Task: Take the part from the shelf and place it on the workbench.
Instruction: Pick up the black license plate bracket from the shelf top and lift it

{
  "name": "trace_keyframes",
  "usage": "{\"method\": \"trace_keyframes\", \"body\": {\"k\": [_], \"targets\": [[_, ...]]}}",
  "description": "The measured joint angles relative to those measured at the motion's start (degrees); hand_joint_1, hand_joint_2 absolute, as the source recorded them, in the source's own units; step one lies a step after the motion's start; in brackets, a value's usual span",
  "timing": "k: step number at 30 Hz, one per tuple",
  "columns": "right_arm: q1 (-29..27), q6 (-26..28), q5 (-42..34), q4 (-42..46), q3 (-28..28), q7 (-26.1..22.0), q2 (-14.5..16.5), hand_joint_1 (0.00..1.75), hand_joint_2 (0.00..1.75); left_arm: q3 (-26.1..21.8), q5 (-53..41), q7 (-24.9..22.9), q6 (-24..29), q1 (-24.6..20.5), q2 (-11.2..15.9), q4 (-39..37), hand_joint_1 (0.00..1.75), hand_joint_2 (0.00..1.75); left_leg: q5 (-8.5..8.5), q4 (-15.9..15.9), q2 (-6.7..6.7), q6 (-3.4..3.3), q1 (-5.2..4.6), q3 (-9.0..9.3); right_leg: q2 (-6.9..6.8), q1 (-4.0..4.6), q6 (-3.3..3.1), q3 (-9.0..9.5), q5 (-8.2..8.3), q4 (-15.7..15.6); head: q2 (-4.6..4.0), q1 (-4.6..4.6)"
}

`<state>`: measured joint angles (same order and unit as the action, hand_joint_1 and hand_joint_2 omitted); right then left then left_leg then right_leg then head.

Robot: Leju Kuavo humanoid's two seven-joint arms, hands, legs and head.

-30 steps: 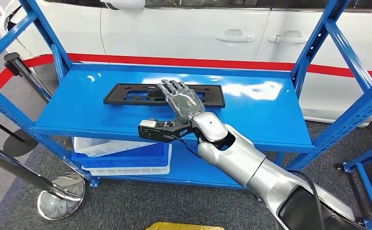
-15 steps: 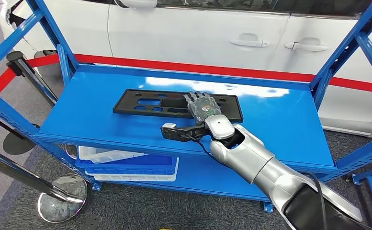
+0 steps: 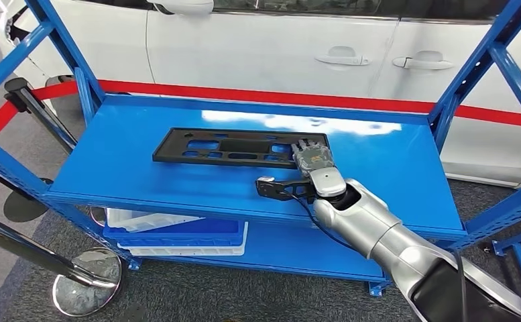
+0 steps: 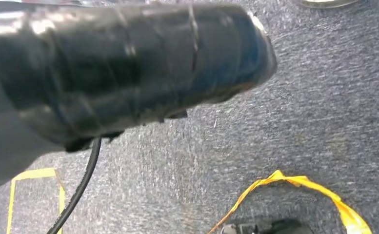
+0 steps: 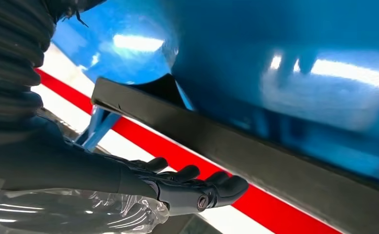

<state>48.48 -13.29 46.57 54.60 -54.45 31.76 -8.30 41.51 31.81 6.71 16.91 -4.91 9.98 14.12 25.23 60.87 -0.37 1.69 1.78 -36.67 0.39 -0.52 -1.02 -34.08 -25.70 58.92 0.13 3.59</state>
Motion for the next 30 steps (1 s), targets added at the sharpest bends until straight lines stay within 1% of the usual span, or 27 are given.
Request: {"method": "trace_keyframes", "body": {"k": [1, 2, 4, 5, 6, 7, 8, 9, 10, 11, 12, 13, 14, 15, 16, 18, 20, 21, 22, 23, 24, 25, 26, 27, 28, 29, 30], "targets": [[0.0, 0.1, 0.0, 0.0, 0.0, 0.2, -0.3, 0.0, 1.75, 0.0, 0.0, 0.0, 0.0, -0.1, -0.1, 0.0, 0.0, 0.0, -0.11, -1.5, -0.09, -0.27, -0.04, 0.84, 0.09, 0.1, 0.36, -0.06, -0.16, 0.2, 0.0, -0.07], [-0.1, 0.2, 0.1, 0.0, 0.0, 0.4, -0.6, 0.0, 1.75, 0.0, -0.1, 0.0, 0.1, -0.1, -0.1, 0.0, 0.0, 0.0, 0.16, -1.8, -0.22, -0.67, -0.21, 1.02, 0.16, 0.16, 0.66, -0.09, -0.24, 0.2, 0.0, -0.13], [-0.4, 0.7, 0.4, 0.0, 0.0, 0.7, -1.2, 0.0, 1.75, 0.0, -0.3, 0.2, 0.0, -0.1, -0.2, 0.0, 0.0, 0.0, 0.08, -2.0, -0.25, -1.51, -0.27, 1.11, 0.22, -0.01, 1.23, 0.01, -0.45, 0.1, 0.0, -0.26], [-0.5, 1.3, 0.5, 0.0, 0.1, 0.7, -1.4, 0.0, 1.75, 0.0, -0.4, 0.5, -0.1, -0.1, -0.3, 0.0, 0.0, 0.0, 0.04, -2.2, -0.22, -1.91, -0.3, 1.28, 0.17, -0.14, 1.47, -0.26, -1.05, 0.8, 0.0, -0.27], [-0.7, 2.0, 0.7, 0.0, 0.1, 0.7, -1.7, 0.0, 1.75, 0.0, -0.6, 1.0, -0.3, -0.1, -0.3, 0.0, 0.0, 0.0, -0.03, -2.4, -0.18, -2.31, -0.3, 1.43, 0.12, -0.2, 1.68, -1.05, -2.19, 2.6, 0.0, -0.31], [-1.0, 2.8, 0.8, -0.1, 0.2, 0.6, -1.9, 0.0, 1.75, 0.0, -0.7, 1.5, -0.6, -0.1, -0.3, 0.0, 0.0, 0.0, -0.05, -2.6, -0.14, -2.63, -0.32, 1.55, 0.07, -0.21, 1.79, -2.42, -3.76, 5.5, 0.0, -0.34], [-1.3, 3.8, 1.1, -0.1, 0.3, 0.5, -2.0, 0.0, 1.75, 0.0, -0.7, 2.0, -0.8, -0.1, -0.4, 0.0, 0.0, 0.0, 0.0, -2.6, -0.11, -2.86, -0.42, 1.61, 0.03, -0.18, 1.84, -4.27, -5.52, 9.3, 0.0, -0.36], [-1.7, 4.7, 1.3, -0.2, 0.4, 0.5, -2.1, 0.0, 1.75, 0.0, -0.7, 2.4, -1.1, -0.1, -0.4, 0.0, 0.0, 0.0, 0.06, -2.6, -0.08, -3.02, -0.51, 1.63, 0.04, -0.15, 1.87, -6.13, -6.83, 12.9, 0.0, -0.36], [-2.0, 5.6, 1.6, -0.2, 0.5, 0.4, -2.1, 0.0, 1.75, 0.0, -0.8, 2.7, -1.3, -0.1, -0.5, 0.0, 0.0, 0.0, 0.14, -2.6, -0.06, -3.12, -0.59, 1.7, 0.03, -0.15, 1.86, -7.45, -7.25, 15.2, 0.0, -0.35], [-2.2, 6.1, 1.7, -0.2, 0.6, 0.3, -2.2, 0.0, 1.75, 0.0, -0.8, 2.9, -1.4, -0.1, -0.5, 0.0, 0.0, 0.0, 0.24, -2.6, -0.07, -3.16, -0.64, 1.82, 0.03, -0.15, 1.8, -7.84, -6.6, 15.6, 0.0, -0.34], [-2.3, 6.5, 1.9, -0.3, 0.8, 0.3, -2.2, 0.0, 1.75, 0.0, -0.8, 3.0, -1.5, -0.1, -0.5, 0.0, 0.0, 0.0, 0.37, -2.6, -0.08, -3.15, -0.66, 1.99, 0.03, -0.15, 1.68, -7.15, -4.98, 13.8, 0.0, -0.36], [-2.3, 6.6, 1.9, -0.3, 0.9, 0.3, -2.2, 0.0, 1.75, 0.0, -0.8, 3.1, -1.5, -0.1, -0.6, 0.0, 0.0, 0.0, 0.53, -2.5, -0.11, -3.07, -0.67, 2.18, 0.03, -0.15, 1.5, -5.58, -2.79, 10.2, 0.0, -0.36], [-2.3, 6.6, 1.9, -0.3, 1.1, 0.2, -2.2, 0.0, 1.75, 0.0, -0.8, 3.1, -1.5, -0.1, -0.6, 0.0, 0.0, 0.0, 0.7, -2.4, -0.15, -2.91, -0.72, 2.32, 0.05, -0.1, 1.31, -3.8, -1.16, 6.4, 0.0, -0.35], [-2.3, 6.6, 1.9, -0.4, 1.2, 0.2, -2.2, 0.0, 1.75, 0.0, -0.8, 3.1, -1.5, -0.1, -0.7, 0.0, 0.0, 0.0, 0.85, -2.3, -0.18, -2.71, -0.81, 2.38, 0.08, -0.01, 1.14, -2.34, -0.07, 3.3, 0.0, -0.34], [-2.2, 6.7, 1.9, -0.4, 1.4, 0.2, -2.2, 0.0, 1.75, 0.0, -0.8, 3.1, -1.5, -0.1, -0.8, 0.0, 0.0, 0.0, 0.93, -2.3, -0.21, -2.47, -0.91, 2.4, 0.12, 0.08, 1.01, -1.43, 0.37, 1.4, 0.0, -0.31], [-2.2, 6.7, 1.9, -0.4, 1.6, 0.1, -2.2, 0.0, 1.75, 0.0, -0.7, 3.1, -1.5, -0.1, -0.9, 0.0, 0.0, 0.0, 0.9, -2.5, -0.23, -1.9, -0.93, 2.48, 0.2, 0.31, 0.7, -1.03, 0.31, 0.5, 0.0, -0.29], [-2.2, 6.8, 2.0, -0.3, 1.7, 0.1, -2.2, 0.0, 1.75, 0.0, -0.7, 3.1, -1.5, -0.1, -0.9, 0.0, 0.0, 0.0, 1.38, -2.1, -0.16, -1.33, -0.75, 2.38, 0.19, 0.18, 0.13, -0.67, 0.54, 0.1, 0.0, -0.24], [-2.1, 6.8, 2.0, -0.3, 1.8, 0.1, -2.2, 0.0, 1.75, 0.0, -0.7, 3.1, -1.5, -0.2, -0.9, 0.0, 0.0, 0.0, 2.32, -0.7, -0.1, -1.1, -0.71, 1.76, 0.15, 0.06, -0.19, -0.47, 0.66, -0.2, 0.0, -0.13], [-2.2, 7.0, 2.0, -0.3, 1.8, 0.1, -2.2, 0.0, 1.75, 0.0, -0.7, 3.2, -1.5, -0.2, -0.9, 0.0, 0.0, 0.0, 3.77, 1.9, -0.04, -0.92, -0.67, 0.57, 0.09, -0.01, -0.48, -0.29, 0.72, -0.4, 0.0, -0.04], [-2.2, 7.3, 2.2, -0.4, 1.9, 0.1, -2.2, 0.0, 1.75, 0.0, -0.7, 3.2, -1.5, -0.1, -1.0, 0.0, 0.0, 0.0, 5.47, 5.4, 0.0, -0.78, -0.67, -1.02, 0.04, 0.06, -0.66, -0.23, 0.69, -0.4, 0.0, 0.05], [-2.4, 8.0, 2.6, -0.4, 1.9, 0.1, -2.2, 0.1, 1.75, 0.0, -0.7, 3.2, -1.5, -0.1, -1.0, 0.0, 0.0, 0.0, 7.0, 9.2, 0.01, -0.68, -0.67, -2.89, 0.02, 0.14, -0.79, -0.23, 0.66, -0.4, 0.0, 0.08], [-2.7, 9.2, 3.3, -0.4, 2.0, 0.3, -2.2, 0.51, 1.75, 0.0, -0.7, 3.2, -1.5, 0.0, -1.0, 0.0, 0.0, 0.0, 7.78, 12.0, 0.01, -0.63, -0.66, -4.3, 0.02, 0.24, -0.85, -0.22, 0.62, -0.4, 0.0, 0.08], [-3.1, 10.7, 4.1, -0.5, 2.1, 0.4, -2.2, 0.95, 1.75, 0.0, -0.7, 3.2, -1.5, 0.0, -1.0, 0.0, 0.0, 0.0, 7.58, 13.0, 0.01, -0.66, -0.67, -4.91, 0.03, 0.33, -0.88, -0.22, 0.6, -0.4, 0.0, 0.08], [-3.5, 12.3, 4.9, -0.5, 2.3, 0.5, -2.2, 1.38, 1.75, 0.0, -0.8, 3.3, -1.5, 0.0, -1.1, 0.0, 0.0, 0.0, 6.31, 11.8, 0.01, -0.79, -0.69, -4.44, 0.04, 0.42, -0.9, -0.21, 0.58, -0.3, 0.0, 0.08], [-3.9, 13.8, 5.7, -0.5, 2.5, 0.6, -2.2, 1.72, 1.75, 0.0, -0.8, 3.3, -1.5, 0.0, -1.1, 0.0, 0.0, 0.0, 4.46, 8.8, 0.01, -1.0, -0.72, -3.08, 0.05, 0.48, -0.92, -0.2, 0.55, -0.3, 0.0, 0.07], [-4.2, 15.1, 6.3, -0.5, 2.9, 0.6, -2.2, 1.75, 1.75, 0.0, -0.9, 3.6, -1.6, -0.1, -1.1, 0.0, 0.0, 0.0, 2.69, 4.6, 0.02, -1.31, -0.82, -1.16, 0.06, 0.52, -0.92, -0.21, 0.51, -0.2, 0.0, 0.07], [-4.4, 16.1, 6.8, -0.5, 3.3, 0.4, -2.2, 1.75, 1.75, 0.0, -0.9, 4.0, -1.8, -0.1, -1.1, 0.0, 0.0, 0.0, 1.41, 0.9, 0.03, -1.61, -1.0, 0.63, 0.06, 0.63, -0.85, -0.29, 0.46, -0.1, 0.0, 0.05]]}}
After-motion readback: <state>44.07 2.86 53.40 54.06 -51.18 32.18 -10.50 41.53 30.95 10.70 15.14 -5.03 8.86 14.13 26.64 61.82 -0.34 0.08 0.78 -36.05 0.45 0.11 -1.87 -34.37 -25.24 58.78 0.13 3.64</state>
